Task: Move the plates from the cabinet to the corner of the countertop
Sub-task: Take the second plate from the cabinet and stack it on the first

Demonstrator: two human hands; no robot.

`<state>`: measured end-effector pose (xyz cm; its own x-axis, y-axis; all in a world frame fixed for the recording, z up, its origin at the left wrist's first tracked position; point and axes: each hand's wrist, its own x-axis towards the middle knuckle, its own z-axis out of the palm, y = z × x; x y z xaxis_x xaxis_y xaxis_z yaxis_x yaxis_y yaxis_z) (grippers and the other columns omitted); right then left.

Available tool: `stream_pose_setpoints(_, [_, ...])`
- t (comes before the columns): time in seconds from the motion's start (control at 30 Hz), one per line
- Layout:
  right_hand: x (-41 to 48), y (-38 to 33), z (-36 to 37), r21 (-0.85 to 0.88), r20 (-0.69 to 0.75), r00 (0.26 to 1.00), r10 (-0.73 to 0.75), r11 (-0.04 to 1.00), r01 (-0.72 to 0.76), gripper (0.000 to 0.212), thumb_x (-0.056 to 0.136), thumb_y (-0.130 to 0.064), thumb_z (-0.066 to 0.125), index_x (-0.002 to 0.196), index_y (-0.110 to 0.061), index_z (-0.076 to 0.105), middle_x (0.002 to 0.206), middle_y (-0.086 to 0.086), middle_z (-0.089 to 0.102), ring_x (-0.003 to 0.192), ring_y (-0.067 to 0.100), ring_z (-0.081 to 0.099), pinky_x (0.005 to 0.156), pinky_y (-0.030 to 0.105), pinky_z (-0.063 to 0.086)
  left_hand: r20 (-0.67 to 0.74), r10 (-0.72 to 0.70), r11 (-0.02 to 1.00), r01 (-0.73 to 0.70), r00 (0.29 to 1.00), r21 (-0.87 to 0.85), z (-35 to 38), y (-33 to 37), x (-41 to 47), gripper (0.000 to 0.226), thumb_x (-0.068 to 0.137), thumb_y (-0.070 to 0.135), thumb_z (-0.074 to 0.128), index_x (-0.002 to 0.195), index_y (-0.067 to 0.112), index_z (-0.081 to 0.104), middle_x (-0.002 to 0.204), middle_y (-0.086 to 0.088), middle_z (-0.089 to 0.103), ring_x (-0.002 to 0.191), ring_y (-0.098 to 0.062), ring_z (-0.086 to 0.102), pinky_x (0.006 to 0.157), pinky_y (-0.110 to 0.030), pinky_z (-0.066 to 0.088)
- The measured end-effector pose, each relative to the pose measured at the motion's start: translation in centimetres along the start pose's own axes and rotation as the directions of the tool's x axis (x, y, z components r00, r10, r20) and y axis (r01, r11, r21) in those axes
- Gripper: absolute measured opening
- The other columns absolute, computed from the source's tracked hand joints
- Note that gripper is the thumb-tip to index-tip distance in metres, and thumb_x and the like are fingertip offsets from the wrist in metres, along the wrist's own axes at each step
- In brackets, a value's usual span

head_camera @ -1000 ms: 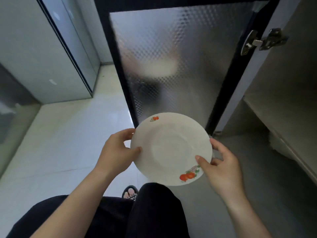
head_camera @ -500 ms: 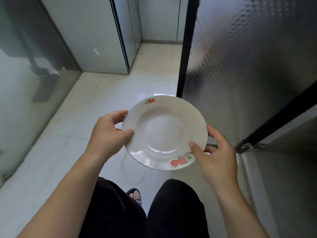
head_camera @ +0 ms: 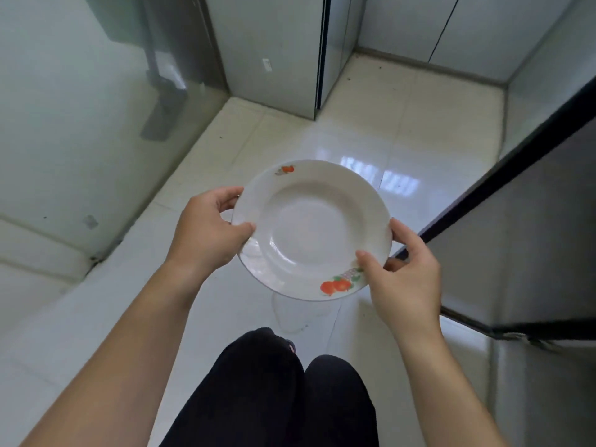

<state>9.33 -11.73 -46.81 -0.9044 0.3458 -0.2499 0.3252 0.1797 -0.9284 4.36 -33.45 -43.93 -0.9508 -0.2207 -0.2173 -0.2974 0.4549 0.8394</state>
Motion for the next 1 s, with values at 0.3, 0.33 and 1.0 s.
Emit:
stream_pose_setpoints(0.3, [-1.2, -21.9, -0.9, -0.103, 0.071, 0.997, 0.019, 0.995, -0.011, 0.059, 0.079, -0.012, 0.070, 0.129, -0.032, 0.048, 0.118, -0.018, 0.057, 0.079, 0.016, 0.068, 0.067, 0.031, 0.058, -0.029, -0.094, 0.994, 0.092, 0.995, -0.057, -13.6, 15.7, 0.2, 0.045, 0.070, 0.003, 0.070, 0.108, 0.028, 0.064, 0.099, 0.019, 0.066, 0.084, -0.010, 0.065, 0.071, -0.024, 0.050])
stream_pose_setpoints(0.33, [-1.5, -24.7, -1.4, -0.125, 0.077, 0.997, 0.006, 0.992, 0.004, 0.059, 0.079, -0.012, 0.070, 0.131, -0.031, 0.048, 0.119, -0.018, 0.057, 0.078, 0.015, 0.067, 0.064, 0.021, 0.056, -0.032, -0.096, 0.993, 0.093, 0.995, -0.071, -15.1, 17.7, 0.0, 0.045, 0.070, 0.004, 0.070, 0.107, 0.028, 0.064, 0.100, 0.018, 0.066, 0.085, -0.010, 0.065, 0.074, -0.026, 0.051])
stream_pose_setpoints(1.0, [-2.0, -52.2, -9.4, -0.201, 0.026, 0.984, -0.174, 0.964, 0.175, 0.061, 0.075, -0.013, 0.075, 0.131, -0.023, 0.051, 0.112, -0.011, 0.062, 0.071, 0.012, 0.068, 0.052, 0.016, 0.049, -0.092, 0.080, 0.950, -0.103, 0.993, -0.293, -26.5, 42.5, -0.7, 0.045, 0.071, 0.002, 0.071, 0.109, 0.026, 0.063, 0.096, 0.018, 0.063, 0.082, -0.006, 0.066, 0.075, -0.037, 0.058])
